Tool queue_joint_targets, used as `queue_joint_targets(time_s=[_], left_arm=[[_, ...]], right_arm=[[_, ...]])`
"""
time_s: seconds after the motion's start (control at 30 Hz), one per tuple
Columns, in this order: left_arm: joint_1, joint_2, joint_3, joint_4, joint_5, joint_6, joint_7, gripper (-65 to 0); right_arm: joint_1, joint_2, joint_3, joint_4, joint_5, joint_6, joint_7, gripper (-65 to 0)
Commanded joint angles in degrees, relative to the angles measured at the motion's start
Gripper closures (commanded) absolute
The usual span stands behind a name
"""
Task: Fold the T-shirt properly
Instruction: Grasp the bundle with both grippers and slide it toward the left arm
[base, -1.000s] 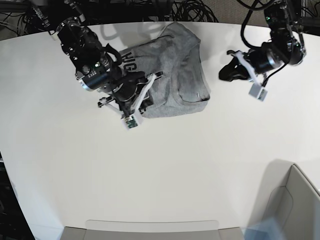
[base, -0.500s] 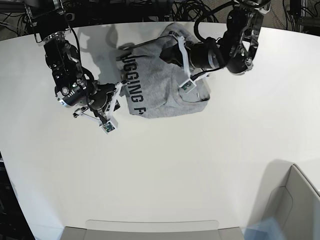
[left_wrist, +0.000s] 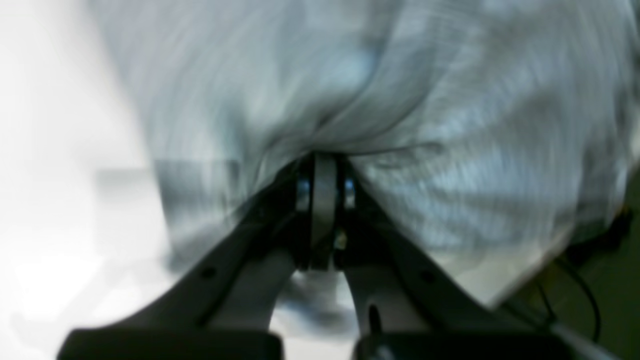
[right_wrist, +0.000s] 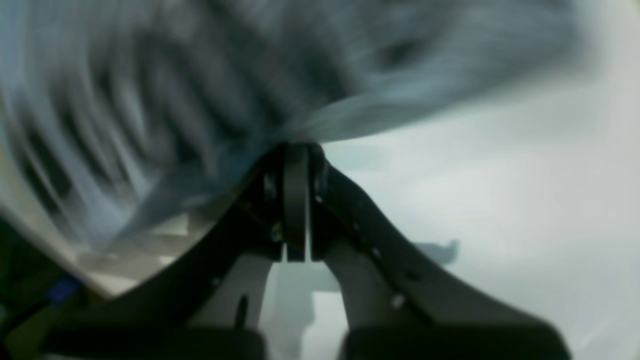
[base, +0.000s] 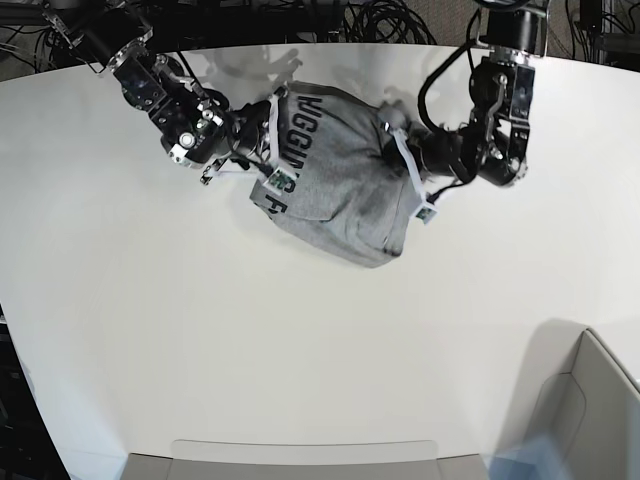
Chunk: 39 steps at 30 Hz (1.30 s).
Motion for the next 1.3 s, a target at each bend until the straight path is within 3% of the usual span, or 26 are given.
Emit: queue_joint_targets(time_s=[0.0, 0.27, 0.43, 0.53, 0.67, 0.83, 1.0, 1.17, 1.27], left_arm=[[-2.4, -0.24, -0.07, -0.7, 0.19, 0.23, 0.11, 0.0], [-14.62, 6.18, -0.25, -10.11, 0.46, 0.23, 0.11, 0.0], [-17.52, 7.23, -0.34, -11.08, 0.46, 0.32, -3.76, 0.0], [-17.87, 7.06, -0.42, -10.81, 0.19, 0.67, -5.51, 0.0], [-17.17, 7.41, -0.42, -4.31, 0.19, 0.76, -6.13, 0.0], [-9.26, 10.75, -0.16, 8.53, 0.55, 1.64, -8.06, 0.0], [-0.29, 14.0, 1.69, 13.19, 0.55, 10.43, -14.31, 0.0], [4.28, 12.33, 8.37, 11.96, 0.55, 14.03, -22.48, 0.0], [4.9, 11.72, 11.53, 10.99, 0.55, 15.97, -24.68, 0.0]], right_arm=[[0.27, -0.83, -1.44, 0.63, 0.58, 0.17, -0.63, -0.5], [0.0, -6.63, -5.13, 1.77, 0.31, -0.01, -0.19, -0.5], [-0.52, -5.84, -2.58, 10.39, 0.31, -0.19, -0.19, -0.5], [-4.21, -4.61, 6.48, 17.68, 0.31, -0.19, -0.19, -0.5], [-9.58, -5.31, 27.4, 18.65, 0.4, -0.19, -0.19, -0.5], [-13.8, -6.28, 44.45, 18.56, 0.4, 0.25, -0.19, -0.5], [-17.67, -4.96, 50.26, 18.47, 0.31, 0.34, -0.19, -0.5], [-21.89, -4.26, 50.61, 18.39, 0.31, 0.34, 3.32, -0.5], [-23.91, -4.43, 50.43, 18.39, 0.31, 0.34, 6.57, -0.5]])
